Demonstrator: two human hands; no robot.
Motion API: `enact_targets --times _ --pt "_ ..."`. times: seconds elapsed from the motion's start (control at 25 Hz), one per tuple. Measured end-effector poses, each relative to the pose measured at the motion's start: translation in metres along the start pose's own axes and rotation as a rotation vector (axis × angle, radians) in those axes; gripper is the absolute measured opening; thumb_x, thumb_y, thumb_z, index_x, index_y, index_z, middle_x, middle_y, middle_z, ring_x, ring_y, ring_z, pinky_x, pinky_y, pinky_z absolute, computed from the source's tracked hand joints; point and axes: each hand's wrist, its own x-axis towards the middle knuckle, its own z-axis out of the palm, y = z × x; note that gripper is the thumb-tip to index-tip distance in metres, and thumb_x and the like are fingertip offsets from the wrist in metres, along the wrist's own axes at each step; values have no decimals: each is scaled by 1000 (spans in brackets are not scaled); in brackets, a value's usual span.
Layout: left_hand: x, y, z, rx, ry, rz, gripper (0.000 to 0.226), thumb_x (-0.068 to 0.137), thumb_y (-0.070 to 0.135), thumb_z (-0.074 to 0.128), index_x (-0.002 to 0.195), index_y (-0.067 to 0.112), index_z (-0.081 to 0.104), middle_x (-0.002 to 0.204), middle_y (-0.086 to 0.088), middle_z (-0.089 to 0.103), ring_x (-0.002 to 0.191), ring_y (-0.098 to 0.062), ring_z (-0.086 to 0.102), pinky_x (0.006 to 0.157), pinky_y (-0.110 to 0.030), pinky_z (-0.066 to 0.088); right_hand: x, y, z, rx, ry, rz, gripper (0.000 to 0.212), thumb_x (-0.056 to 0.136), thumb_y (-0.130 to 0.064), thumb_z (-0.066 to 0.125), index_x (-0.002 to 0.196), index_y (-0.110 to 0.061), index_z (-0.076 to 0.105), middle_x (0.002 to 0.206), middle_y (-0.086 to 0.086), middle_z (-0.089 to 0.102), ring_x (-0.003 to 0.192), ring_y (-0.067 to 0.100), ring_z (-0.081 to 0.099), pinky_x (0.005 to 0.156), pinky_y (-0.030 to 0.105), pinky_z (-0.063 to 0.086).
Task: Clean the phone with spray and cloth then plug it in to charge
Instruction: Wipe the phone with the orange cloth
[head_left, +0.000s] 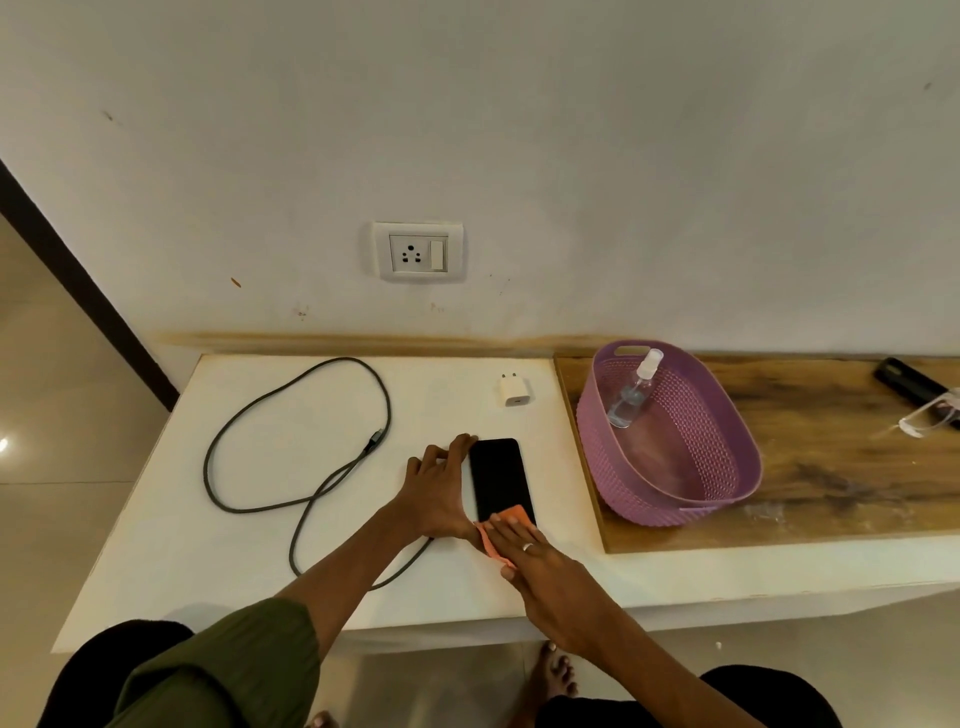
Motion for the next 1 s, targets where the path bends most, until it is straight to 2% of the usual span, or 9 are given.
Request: enact_targets --times 0.12,0.2,0.28,0.36,0.44,0.48,0.6,0.76,1.0 --pt "-2 2 -2 0 -1 9 150 29 79 78 149 35 -1 149 0 35 135 -25 28 108 -44 27 -12 8 1 -217 -63 -41 80 99 -21 48 144 -26 -18 152 -14 -22 142 9 -21 114 25 -8" --pt "-3 4 -3 -9 13 5 152 25 82 77 148 34 1 146 1 37 134 -24 29 107 -43 27 -14 14 1 -255 -70 5 89 96 -18 53 143 -24 -21 150 -12 -27 139 10 -27 112 25 -12" --pt "-3 5 -5 -15 5 2 152 25 82 77 147 34 1 146 0 38 136 -25 29 109 -43 27 -12 18 1 -220 -20 75 85 97 -17 51 147 -23 -17 152 -12 -24 143 11 -23 113 24 -12" --pt "-2 6 -5 -17 -7 0 152 26 81 79 147 34 1 147 -1 37 136 -26 28 110 -43 27 -3 20 1 -151 41 147 75 100 -17 47 152 -21 -6 155 -11 -15 149 14 -10 117 24 -6" --pt "-2 6 -5 -34 -10 -4 151 26 80 81 147 34 2 147 -1 37 136 -26 28 110 -44 27 11 24 -3 -99 69 209 71 100 -17 47 154 -20 2 162 -6 -2 151 18 4 120 26 9" --pt "-2 6 -5 -42 -9 -4 151 26 79 81 147 34 2 147 -1 37 136 -25 28 109 -44 27 19 26 -6 -92 67 226 72 100 -18 49 155 -19 3 163 -2 3 151 19 8 120 27 15" --pt "0 6 -3 -39 -20 7 151 25 81 79 146 35 1 146 -1 37 135 -25 29 110 -44 28 49 33 -19 -124 38 209 77 98 -21 52 155 -18 2 164 2 4 151 21 8 120 28 14" --pt "1 2 -1 -52 -10 13 152 25 83 78 146 36 0 146 0 36 135 -26 29 112 -45 28 89 33 -39 -144 103 233 74 94 -19 58 154 -20 15 161 1 24 146 25 30 113 33 38" --pt "1 1 0 -55 -8 5 152 25 85 76 147 36 -1 146 2 36 135 -24 28 113 -44 27 116 24 -41 -70 130 320 60 99 -26 51 151 -14 25 157 5 32 142 28 37 110 35 39"
